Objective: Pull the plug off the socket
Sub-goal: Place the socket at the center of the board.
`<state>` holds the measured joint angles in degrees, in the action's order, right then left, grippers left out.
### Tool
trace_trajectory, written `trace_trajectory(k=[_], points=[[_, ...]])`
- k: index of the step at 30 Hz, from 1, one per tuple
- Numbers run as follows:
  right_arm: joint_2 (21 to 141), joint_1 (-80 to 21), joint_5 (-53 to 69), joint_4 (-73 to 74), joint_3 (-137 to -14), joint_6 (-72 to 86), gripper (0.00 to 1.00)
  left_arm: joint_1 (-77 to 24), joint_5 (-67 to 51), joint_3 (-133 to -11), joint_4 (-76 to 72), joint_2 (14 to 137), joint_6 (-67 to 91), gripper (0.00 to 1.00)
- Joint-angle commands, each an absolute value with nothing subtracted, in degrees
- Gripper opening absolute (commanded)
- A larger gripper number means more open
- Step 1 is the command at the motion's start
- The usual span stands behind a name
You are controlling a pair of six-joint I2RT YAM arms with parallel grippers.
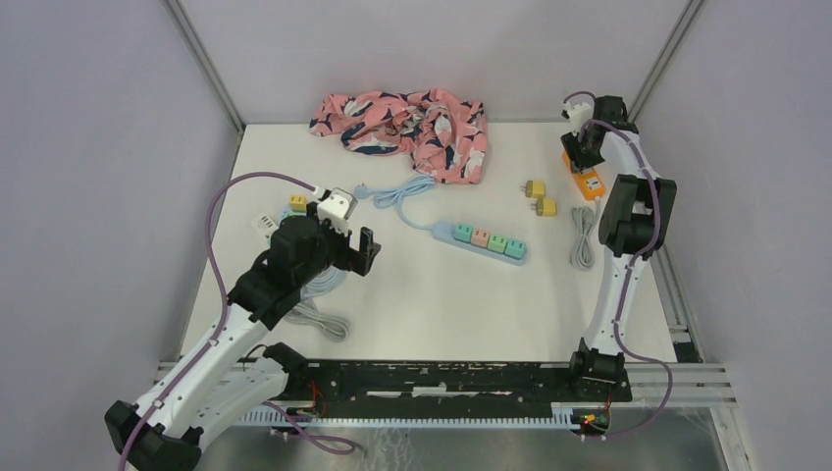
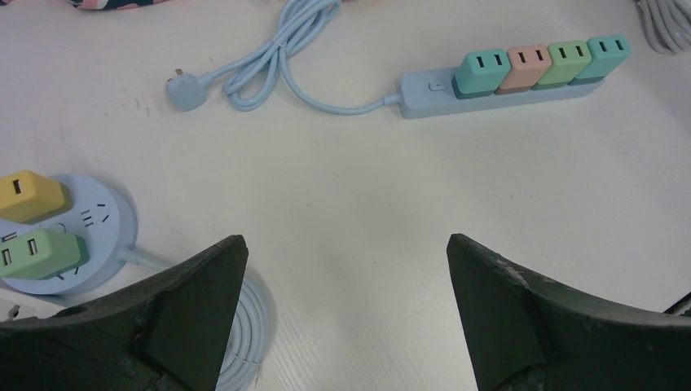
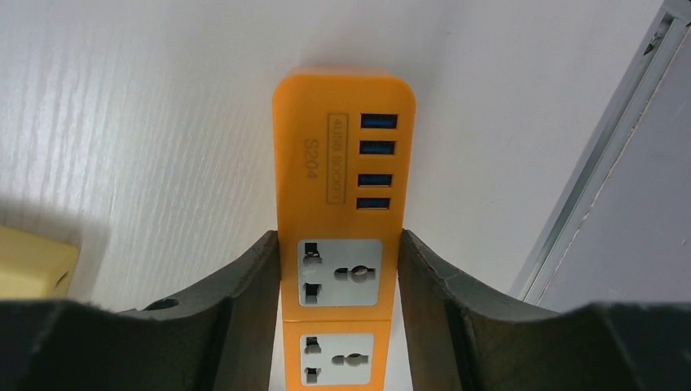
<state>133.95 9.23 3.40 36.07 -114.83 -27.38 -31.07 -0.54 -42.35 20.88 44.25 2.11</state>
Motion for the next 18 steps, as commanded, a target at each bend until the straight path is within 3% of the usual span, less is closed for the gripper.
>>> trace_trajectory(k=[1, 3, 7, 13, 18], points=[[135.5, 9.0, 0.6, 35.2, -120.4, -25.0, 0.60, -30.6, -1.2, -42.3, 18.2, 44.1, 1.1, 0.99], [135.5, 8.9, 0.8, 35.4, -120.7, -24.6, 0.71, -30.6, -1.2, -42.2, 18.2, 44.1, 1.1, 0.99], [132.7, 8.9, 1.9, 35.5, -120.2, -24.0, 0.80, -30.5, -1.2, -42.3, 18.1, 44.2, 1.1, 0.99], [121.6, 8.9, 10.9, 37.9, -115.5, -22.8, 0.84, -30.5, -1.6, -42.4, 18.1, 43.9, 1.2, 0.99], [107.0, 8.5, 29.3, 39.1, -104.8, -19.3, 0.81, -30.5, -2.0, -42.3, 17.8, 43.8, 1.3, 0.99]])
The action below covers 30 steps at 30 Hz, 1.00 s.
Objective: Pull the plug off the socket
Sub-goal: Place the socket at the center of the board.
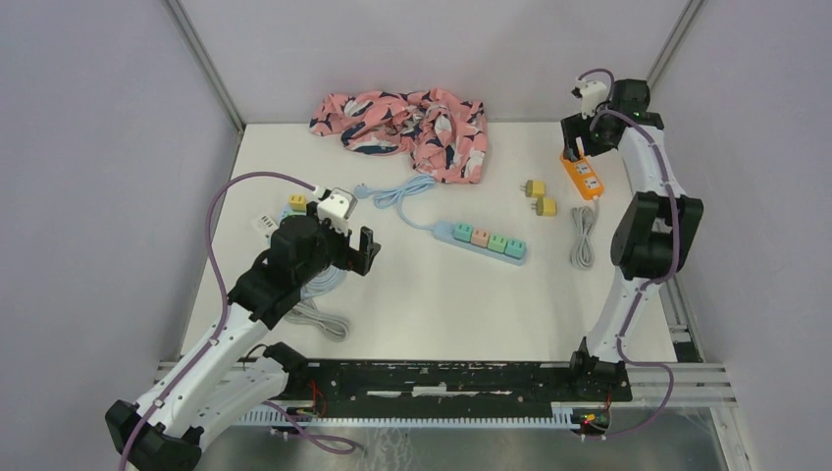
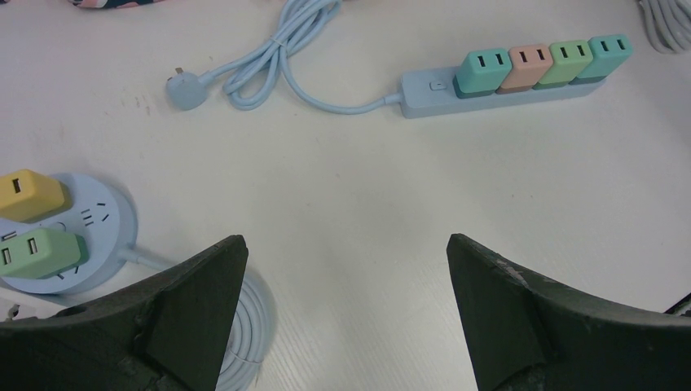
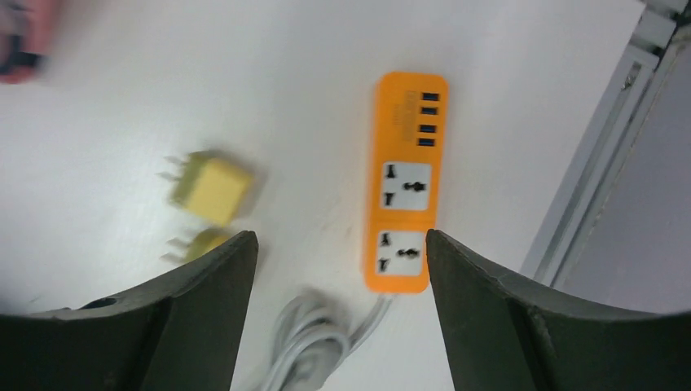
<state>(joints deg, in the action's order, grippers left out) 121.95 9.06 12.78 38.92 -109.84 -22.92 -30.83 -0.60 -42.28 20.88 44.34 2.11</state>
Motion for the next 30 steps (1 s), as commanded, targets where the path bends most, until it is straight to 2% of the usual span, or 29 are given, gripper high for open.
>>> trace_trajectory(k=[1, 5, 9, 12, 17, 20, 24, 30], points=[[103.9, 8.3, 33.5, 38.2, -101.8, -17.8, 0.80, -30.4, -2.1, -42.2, 17.7, 43.8, 1.4, 0.99], [93.2, 6.2, 48.2, 32.0, -90.7, -9.9, 0.79, -30.4, -2.2, -42.0, 17.4, 44.4, 1.6, 0.99], [85.0, 1.8, 57.8, 28.5, -81.8, -3.3, 0.79, -30.3, -0.9, -42.1, 17.6, 45.2, 2.6, 0.99], [79.4, -1.2, 61.7, 25.1, -75.8, -0.8, 0.79, -30.3, 0.4, -42.3, 17.5, 45.9, 5.0, 0.99], [70.0, -1.6, 64.7, 7.0, -61.0, 7.4, 0.82, -30.3, -2.5, -39.7, 13.7, 46.4, 16.0, 0.99], [68.4, -1.5, 65.4, 5.0, -58.5, 7.1, 0.82, -30.3, -2.9, -34.7, 7.5, 46.4, 25.1, 0.99], [68.8, -1.6, 66.8, 6.9, -58.3, 5.4, 0.83, -30.2, 5.9, -29.8, 5.2, 46.6, 34.2, 1.00], [70.4, -1.6, 68.4, 8.0, -58.4, 4.8, 0.82, -30.3, 22.3, -29.5, 12.3, 47.8, 40.2, 0.99]])
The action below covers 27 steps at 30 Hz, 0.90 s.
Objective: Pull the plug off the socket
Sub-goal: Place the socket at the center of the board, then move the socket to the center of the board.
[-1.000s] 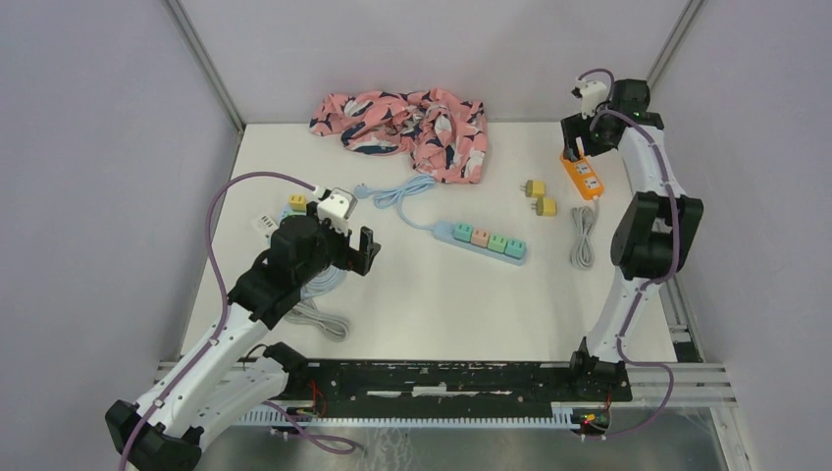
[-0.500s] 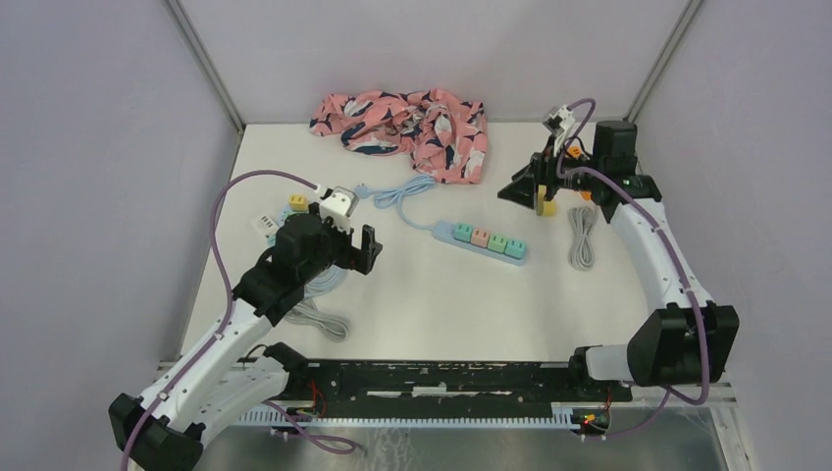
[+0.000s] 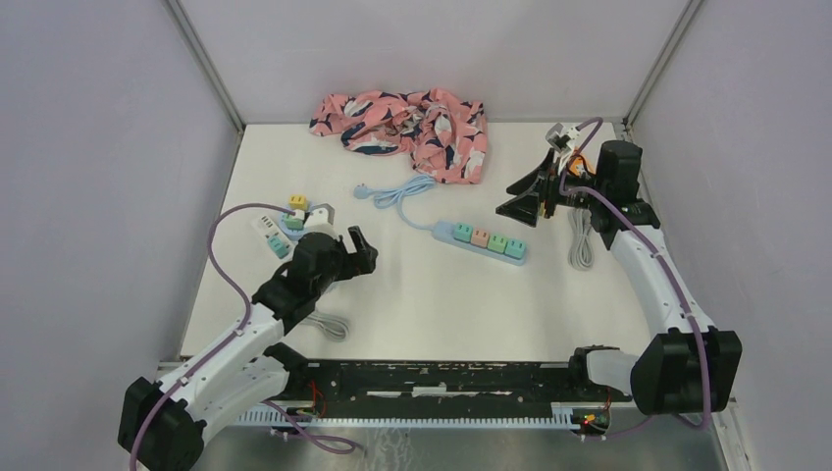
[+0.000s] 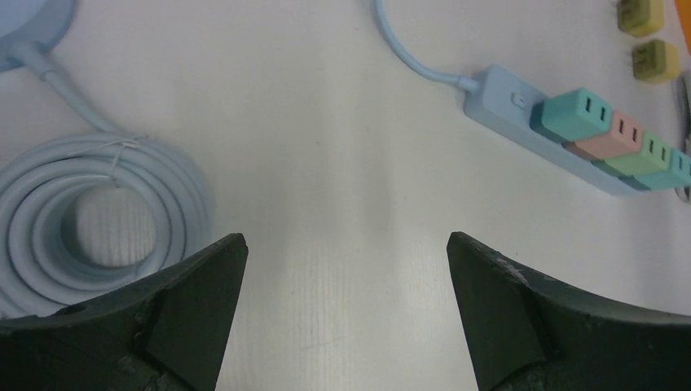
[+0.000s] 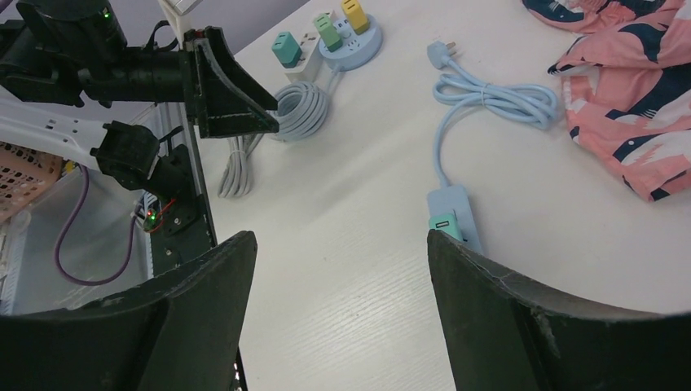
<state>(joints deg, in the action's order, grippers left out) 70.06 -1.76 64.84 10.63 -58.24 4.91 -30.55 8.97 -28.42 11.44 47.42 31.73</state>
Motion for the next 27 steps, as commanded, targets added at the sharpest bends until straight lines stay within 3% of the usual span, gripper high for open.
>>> trace_trajectory(k=[1, 14, 27], points=[[70.6, -1.7, 68.5, 8.3, -58.4, 4.5, 0.82, -30.2, 24.2, -29.7, 13.2, 48.2, 40.9, 0.99], [72.4, -2.4, 68.5, 10.1, -58.3, 2.7, 0.82, -30.3, 34.1, -29.1, 13.9, 53.2, 40.6, 0.99], [73.7, -3.1, 68.6, 11.4, -58.6, 1.4, 0.82, -30.3, 36.0, -25.9, 10.1, 54.5, 39.1, 0.99]])
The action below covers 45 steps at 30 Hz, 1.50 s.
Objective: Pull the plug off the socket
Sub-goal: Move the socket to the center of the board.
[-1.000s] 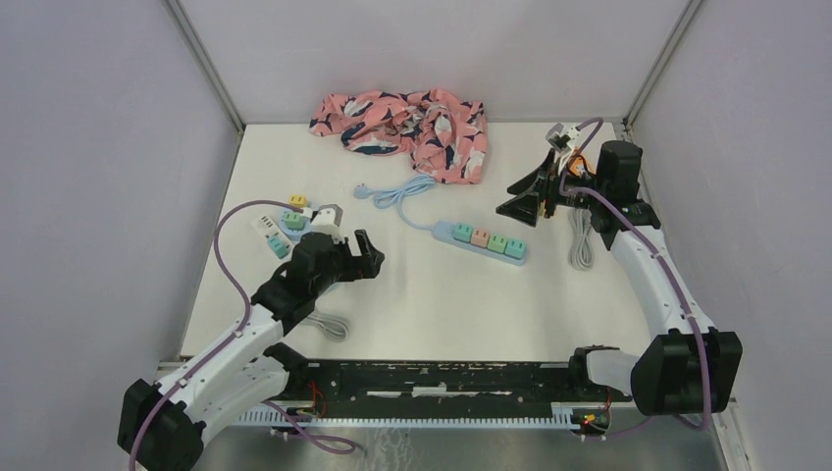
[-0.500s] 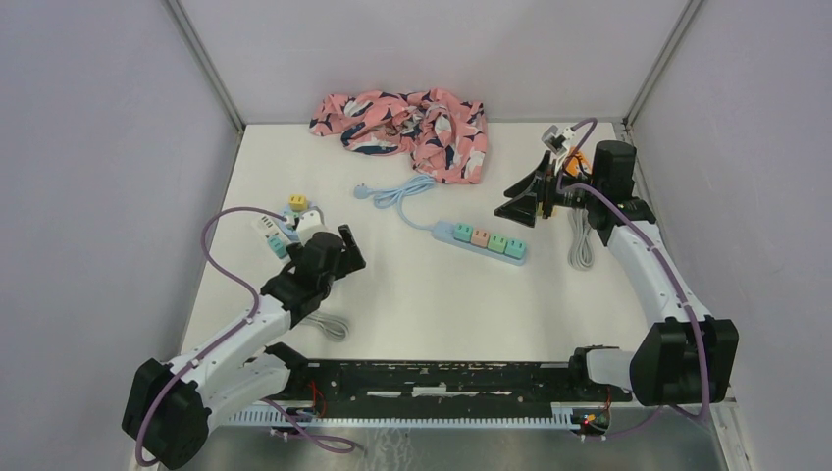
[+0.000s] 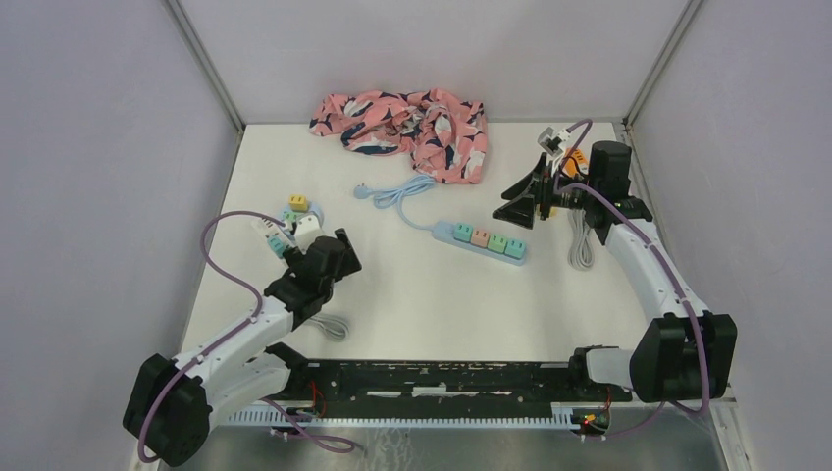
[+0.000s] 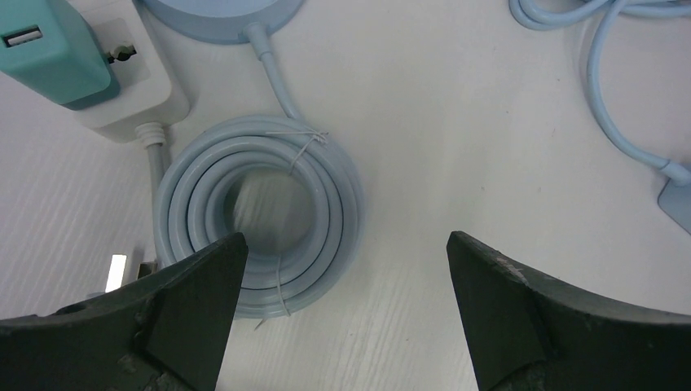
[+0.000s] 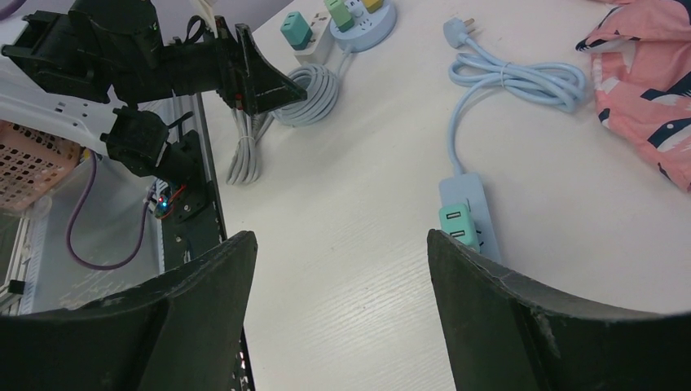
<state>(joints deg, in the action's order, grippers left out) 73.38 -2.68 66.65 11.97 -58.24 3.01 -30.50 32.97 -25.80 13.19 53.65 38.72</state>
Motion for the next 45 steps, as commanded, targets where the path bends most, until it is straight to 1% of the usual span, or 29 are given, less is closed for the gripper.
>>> trace_trajectory(k=[1, 14, 18, 19, 23, 24, 28, 30, 38, 41, 45], points=[[73.8, -3.2, 68.7, 11.7, -58.7, 1.2, 0.82, -30.2, 36.1, -26.0, 9.9, 54.9, 39.0, 0.99], [73.7, -3.3, 68.7, 12.2, -58.8, 0.7, 0.82, -30.3, 36.0, -26.5, 8.5, 59.4, 38.1, 0.99], [73.9, -3.5, 68.8, 12.4, -58.8, 0.6, 0.82, -30.2, 35.5, -26.3, 5.1, 61.9, 36.3, 0.97], [74.0, -3.6, 68.8, 12.4, -58.8, 0.5, 0.82, -30.2, 35.6, -26.5, 4.6, 62.9, 35.7, 0.92], [73.7, -3.6, 68.7, 12.8, -59.0, 0.2, 0.82, -30.2, 37.0, -29.2, 5.9, 67.6, 34.5, 0.58], [73.7, -3.6, 68.7, 13.0, -59.0, 0.0, 0.82, -30.3, 37.4, -30.3, 7.3, 69.0, 34.7, 0.52], [73.7, -3.6, 68.7, 13.4, -59.2, -0.2, 0.82, -30.3, 37.1, -33.2, 11.1, 74.2, 36.3, 0.50], [73.7, -3.6, 68.8, 13.4, -59.2, -0.2, 0.82, -30.2, 36.1, -33.7, 11.5, 75.6, 36.6, 0.45], [73.8, -3.5, 68.7, 13.8, -59.2, -0.6, 0.82, -30.2, 27.5, -33.7, 10.1, 73.2, 38.7, 0.15], [73.9, -3.6, 68.7, 14.0, -59.3, -0.8, 0.82, -30.4, 22.4, -33.7, 9.7, 70.9, 40.9, 0.10], [74.2, -3.6, 68.7, 14.3, -59.5, -1.1, 0.82, -31.6, 17.7, -33.9, 9.4, 67.1, 42.3, 0.09]])
